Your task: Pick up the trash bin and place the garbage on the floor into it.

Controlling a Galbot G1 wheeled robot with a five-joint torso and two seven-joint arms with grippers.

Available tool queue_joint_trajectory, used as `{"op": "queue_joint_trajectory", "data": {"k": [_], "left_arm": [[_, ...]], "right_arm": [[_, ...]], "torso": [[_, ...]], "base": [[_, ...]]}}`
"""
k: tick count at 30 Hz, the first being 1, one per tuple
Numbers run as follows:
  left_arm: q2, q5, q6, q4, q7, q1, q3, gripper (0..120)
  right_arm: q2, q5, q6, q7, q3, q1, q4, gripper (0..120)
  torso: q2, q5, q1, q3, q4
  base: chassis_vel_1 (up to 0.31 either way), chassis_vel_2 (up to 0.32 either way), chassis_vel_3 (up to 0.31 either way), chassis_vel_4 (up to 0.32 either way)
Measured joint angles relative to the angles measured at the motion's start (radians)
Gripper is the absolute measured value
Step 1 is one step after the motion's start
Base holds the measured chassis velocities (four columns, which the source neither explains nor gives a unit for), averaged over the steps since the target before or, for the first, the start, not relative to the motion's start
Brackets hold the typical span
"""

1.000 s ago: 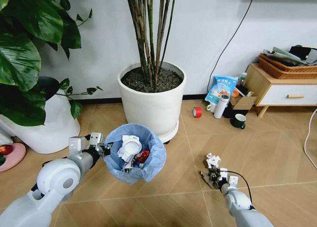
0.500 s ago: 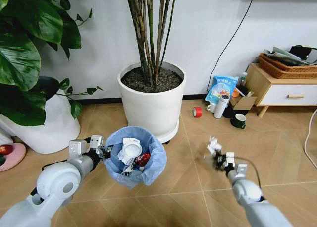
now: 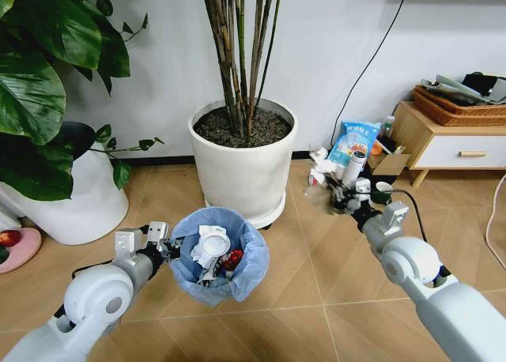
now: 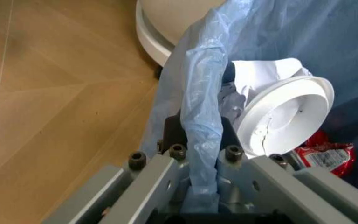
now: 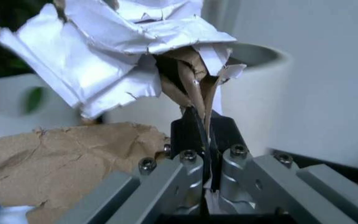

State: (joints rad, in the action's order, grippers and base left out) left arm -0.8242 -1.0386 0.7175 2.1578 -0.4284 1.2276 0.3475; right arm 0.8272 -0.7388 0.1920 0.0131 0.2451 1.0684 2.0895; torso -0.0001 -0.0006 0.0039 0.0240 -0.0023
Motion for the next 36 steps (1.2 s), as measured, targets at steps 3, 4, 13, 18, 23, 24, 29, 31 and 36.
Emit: {"op": "queue_joint_trajectory", "data": {"k": [3, 4, 13, 18, 23, 24, 29, 31, 36], "left_arm": [[0.006, -0.017, 0.002, -0.012, -0.001, -0.035, -0.018, 0], [0.007, -0.022, 0.001, -0.016, -0.004, -0.047, -0.025, 0], [0.028, -0.076, 0.004, -0.029, -0.02, -0.099, -0.045, 0], [0.034, -0.08, 0.007, -0.029, -0.019, -0.096, -0.044, 0], [0.033, -0.08, 0.008, -0.029, -0.019, -0.095, -0.043, 0], [0.032, -0.08, 0.008, -0.031, -0.019, -0.096, -0.042, 0], [0.023, -0.078, 0.008, -0.034, -0.019, -0.096, -0.041, 0], [0.02, -0.077, 0.009, -0.036, -0.019, -0.098, -0.041, 0], [0.017, -0.077, 0.009, -0.039, -0.018, -0.104, -0.042, 0]], "right_arm": [[-0.011, -0.014, 0.008, -0.012, -0.078, -0.042, 0.045, 0], [-0.013, -0.015, 0.009, -0.014, -0.101, -0.056, 0.05, 0], [0.006, -0.012, 0.01, -0.027, -0.32, -0.194, 0.056, 0], [0.045, 0.001, 0.01, -0.021, -0.421, -0.279, 0.018, 0], [0.066, 0.02, 0.009, -0.014, -0.481, -0.319, -0.022, 0], [0.066, 0.029, 0.009, -0.016, -0.49, -0.321, -0.029, 0], [0.06, 0.051, 0.017, -0.026, -0.51, -0.315, -0.05, 8], [0.06, 0.053, 0.017, -0.026, -0.518, -0.315, -0.058, 17], [0.063, 0.062, 0.015, -0.025, -0.531, -0.317, -0.073, 35]], "torso": [[0.0, -0.0007, 0.0, 0.0, 0.0001], [0.0, -0.0006, 0.0, 0.0, 0.0], [0.0, -0.0003, 0.0, 0.0, 0.0], [0.0, -0.0004, 0.0, 0.0, 0.0002], [0.0, -0.0003, 0.0, 0.0, 0.0003], [0.0, -0.0001, 0.0, 0.0, 0.0002], [0.0, -0.0002, 0.0, 0.0, 0.0], [0.0, -0.0002, 0.0, 0.0, 0.0], [0.0, -0.0001, 0.0, 0.0, 0.0]], "base": [[0.0, 0.0, 0.0, 0.0], [0.0, 0.0, 0.0, 0.0], [0.0, 0.0, 0.0, 0.0], [0.0, 0.0, 0.0, 0.0], [0.0, 0.0, 0.0, 0.0], [0.0, 0.0, 0.0, 0.0], [0.0, 0.0, 0.0, 0.0], [0.0, 0.0, 0.0, 0.0], [0.0, 0.0, 0.0, 0.0]]}}
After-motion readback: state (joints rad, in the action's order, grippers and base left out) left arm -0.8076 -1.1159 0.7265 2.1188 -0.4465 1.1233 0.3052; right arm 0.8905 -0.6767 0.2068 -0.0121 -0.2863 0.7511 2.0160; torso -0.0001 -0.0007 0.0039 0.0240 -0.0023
